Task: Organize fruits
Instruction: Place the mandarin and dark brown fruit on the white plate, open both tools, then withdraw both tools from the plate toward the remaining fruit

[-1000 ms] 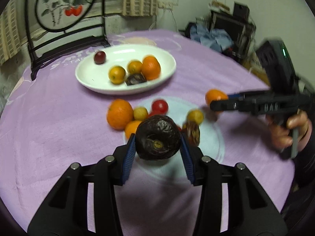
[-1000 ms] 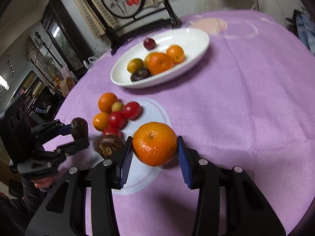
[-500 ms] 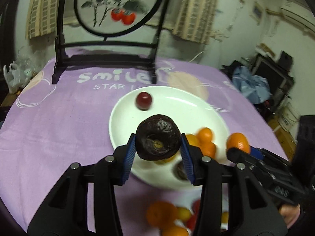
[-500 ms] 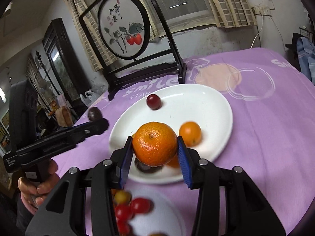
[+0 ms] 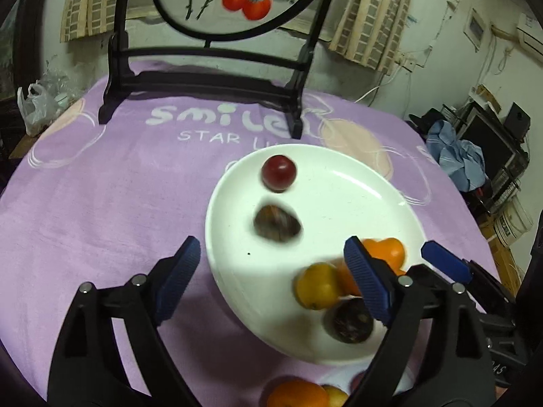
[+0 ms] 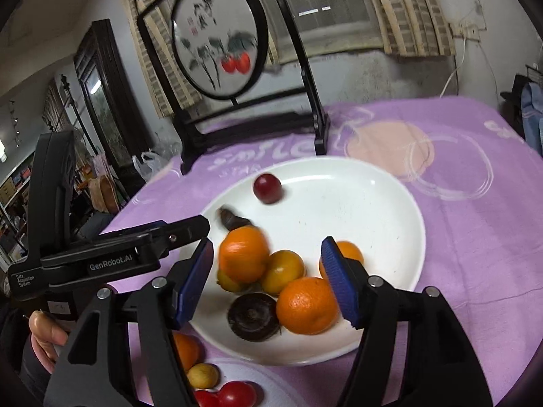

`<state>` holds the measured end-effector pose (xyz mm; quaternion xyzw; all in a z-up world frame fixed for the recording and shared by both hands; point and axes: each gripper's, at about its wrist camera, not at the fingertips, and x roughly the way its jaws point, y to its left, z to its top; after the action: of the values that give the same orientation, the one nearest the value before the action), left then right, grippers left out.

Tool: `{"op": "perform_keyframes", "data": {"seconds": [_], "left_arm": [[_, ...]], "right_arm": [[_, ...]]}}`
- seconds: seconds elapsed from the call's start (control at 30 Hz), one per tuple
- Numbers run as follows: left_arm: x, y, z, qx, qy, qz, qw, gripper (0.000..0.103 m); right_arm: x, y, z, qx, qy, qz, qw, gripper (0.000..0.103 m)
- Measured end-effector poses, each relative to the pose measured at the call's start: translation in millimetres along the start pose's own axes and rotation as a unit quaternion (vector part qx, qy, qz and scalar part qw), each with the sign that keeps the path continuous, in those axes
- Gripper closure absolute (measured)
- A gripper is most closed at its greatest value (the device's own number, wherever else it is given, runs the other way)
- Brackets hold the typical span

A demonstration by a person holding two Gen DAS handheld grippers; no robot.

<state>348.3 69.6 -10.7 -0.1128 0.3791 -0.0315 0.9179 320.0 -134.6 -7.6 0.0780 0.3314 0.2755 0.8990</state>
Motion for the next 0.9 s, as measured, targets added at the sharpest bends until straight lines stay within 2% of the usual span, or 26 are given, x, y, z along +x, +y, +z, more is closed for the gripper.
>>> {"op": "perform_keyframes", "data": {"seconds": [0.1,0.23,0.43,0.57,0.77,0.9], "left_arm": [[-17.2,-3.9,-3.8,0.005,-0.01,0.003,0.9999,0.008],[-41.6,-2.8,-26.3,0.013,-0.018,0.019,0.9996,0.005],[-69.7,9.9,-57.5,0.001,-0.023,0.016,0.9996,0.005],[-88.2,20.8,-74.4,0.0,-0.032,0.032,0.999,0.004],[-93.4,41.6,-89.0,-0.027,-0.017,0.049,0.9983,0.004],[-94.5,44.9,-89.9,-0.026,-0.018,0.064,0.9975,0.004]], "right_arm": [[-14.8,4.4,-1.9,-0.001,-0.008,0.0,1.0,0.036],[-27.5,8.7,-12.3,0.002,0.011,0.013,1.0,0.036],[-48.2,29.3,-34.7,-0.034,0.028,0.023,0.999,0.036],[-65.0,41.9,-54.3,-0.068,0.036,0.024,0.997,0.036],[-84.5,52.4,-79.5,-0.103,0.061,0.041,0.992,0.036],[-92.0,62.1,-95.7,-0.127,0.08,0.057,0.987,0.038]]}}
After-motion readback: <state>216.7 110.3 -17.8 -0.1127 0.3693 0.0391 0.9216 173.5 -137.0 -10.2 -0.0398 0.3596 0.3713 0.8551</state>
